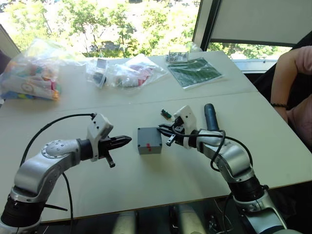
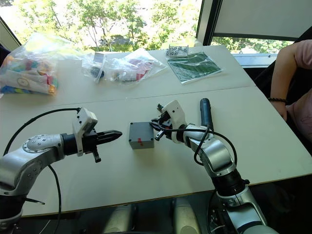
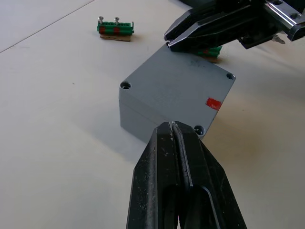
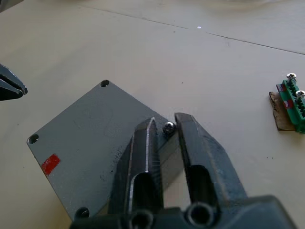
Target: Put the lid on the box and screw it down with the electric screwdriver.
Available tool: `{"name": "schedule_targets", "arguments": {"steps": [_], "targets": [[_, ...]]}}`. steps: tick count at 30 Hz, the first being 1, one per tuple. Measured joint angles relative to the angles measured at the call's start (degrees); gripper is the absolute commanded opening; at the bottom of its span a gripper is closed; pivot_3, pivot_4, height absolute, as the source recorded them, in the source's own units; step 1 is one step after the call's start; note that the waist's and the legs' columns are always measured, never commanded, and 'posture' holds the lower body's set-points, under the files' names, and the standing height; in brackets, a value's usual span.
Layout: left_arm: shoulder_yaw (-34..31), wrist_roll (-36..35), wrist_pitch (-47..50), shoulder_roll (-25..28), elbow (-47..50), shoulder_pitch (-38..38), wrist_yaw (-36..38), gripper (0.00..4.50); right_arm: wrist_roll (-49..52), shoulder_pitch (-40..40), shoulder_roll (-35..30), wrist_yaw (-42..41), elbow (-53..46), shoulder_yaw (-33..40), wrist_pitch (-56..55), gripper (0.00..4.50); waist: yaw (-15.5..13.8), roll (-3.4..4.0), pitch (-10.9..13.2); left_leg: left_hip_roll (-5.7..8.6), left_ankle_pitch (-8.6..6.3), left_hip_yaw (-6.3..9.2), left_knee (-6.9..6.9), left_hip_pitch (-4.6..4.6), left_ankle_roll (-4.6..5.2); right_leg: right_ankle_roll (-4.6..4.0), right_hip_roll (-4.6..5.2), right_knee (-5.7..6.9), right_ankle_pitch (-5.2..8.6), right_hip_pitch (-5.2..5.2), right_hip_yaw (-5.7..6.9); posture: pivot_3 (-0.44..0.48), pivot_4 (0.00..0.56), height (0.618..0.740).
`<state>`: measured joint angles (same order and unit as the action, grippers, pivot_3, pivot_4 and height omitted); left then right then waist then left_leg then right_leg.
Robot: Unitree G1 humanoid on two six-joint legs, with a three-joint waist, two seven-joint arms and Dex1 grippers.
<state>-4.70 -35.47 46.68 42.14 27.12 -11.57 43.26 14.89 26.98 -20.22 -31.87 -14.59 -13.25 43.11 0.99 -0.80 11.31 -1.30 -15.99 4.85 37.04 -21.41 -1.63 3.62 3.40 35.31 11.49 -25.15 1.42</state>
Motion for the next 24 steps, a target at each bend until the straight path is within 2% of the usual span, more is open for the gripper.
{"name": "schedule_targets", "arguments": {"steps": [3,7,13,14,16,19,20,24], "targets": [[0.0,-0.2,0.2,-0.1,0.0,-0.7,-0.1,0.0,0.3,0.0,-0.1,-0.1,-0.2,0.5,0.5,3.24,0.0,0.0,0.0,0.0,0.0,0.0,0.0,0.0,0.0,0.0,0.0,0.0,0.0,0.0,0.0,0.0,0.15,0.74],[0.0,-0.9,0.5,-0.6,0.0,-2.6,-0.2,0.0,2.2,0.3,-1.1,-0.5,-1.6,2.6,2.7,4.48,0.0,0.0,0.0,0.0,0.0,0.0,0.01,-0.02,0.0,0.0,0.0,0.0,0.0,0.0,0.0,0.0,0.15,0.74],[-0.5,-3.7,1.9,-0.6,-0.3,-7.0,0.6,0.0,8.5,8.5,-5.2,0.6,-3.8,14.7,13.3,4.48,-0.1,0.0,0.0,0.0,0.0,0.01,0.02,-0.02,0.0,0.0,-0.02,0.0,-0.01,-0.01,0.01,0.0,0.15,0.74],[-0.4,-4.0,1.9,-0.5,-0.2,-8.0,1.1,0.0,9.2,10.4,-6.7,0.6,-3.6,16.3,15.5,4.48,-0.1,0.02,0.0,0.0,0.0,0.0,0.01,-0.04,0.0,-0.01,-0.02,0.01,-0.01,-0.03,0.01,0.0,0.15,0.74],[0.9,-4.2,1.8,0.3,-0.1,-11.2,3.0,0.0,9.7,16.2,-14.1,-0.1,-0.2,16.8,21.0,4.48,-0.3,0.13,0.1,0.03,0.0,-0.02,0.04,-0.13,0.0,-0.03,0.02,-0.01,-0.02,-0.07,0.0,0.0,0.15,0.74],[4.2,-4.2,0.6,1.4,0.3,-14.7,7.1,0.0,8.8,23.9,-26.8,-3.4,7.3,15.3,29.1,4.48,-0.4,0.12,0.1,0.06,-0.01,-0.04,-0.01,-0.12,0.01,-0.06,0.06,-0.14,-0.01,-0.02,0.0,0.0,0.15,0.74],[5.3,-3.8,0.1,1.4,0.3,-15.3,7.8,0.0,8.8,24.8,-28.9,-4.5,9.0,14.3,30.9,4.48,-0.3,0.09,0.1,0.06,-0.04,-0.05,-0.04,-0.12,0.06,-0.07,0.05,-0.18,0.0,0.0,-0.01,0.0,0.15,0.74],[9.1,-2.0,-2.8,0.1,0.4,-16.7,9.5,0.0,8.1,26.5,-30.6,-5.6,18.6,6.6,39.6,4.48,0.7,0.12,0.1,0.05,-0.1,-0.27,-0.06,-0.12,0.18,-0.27,0.0,-0.18,-0.1,-0.13,-0.26,0.0,0.15,0.74]]}}
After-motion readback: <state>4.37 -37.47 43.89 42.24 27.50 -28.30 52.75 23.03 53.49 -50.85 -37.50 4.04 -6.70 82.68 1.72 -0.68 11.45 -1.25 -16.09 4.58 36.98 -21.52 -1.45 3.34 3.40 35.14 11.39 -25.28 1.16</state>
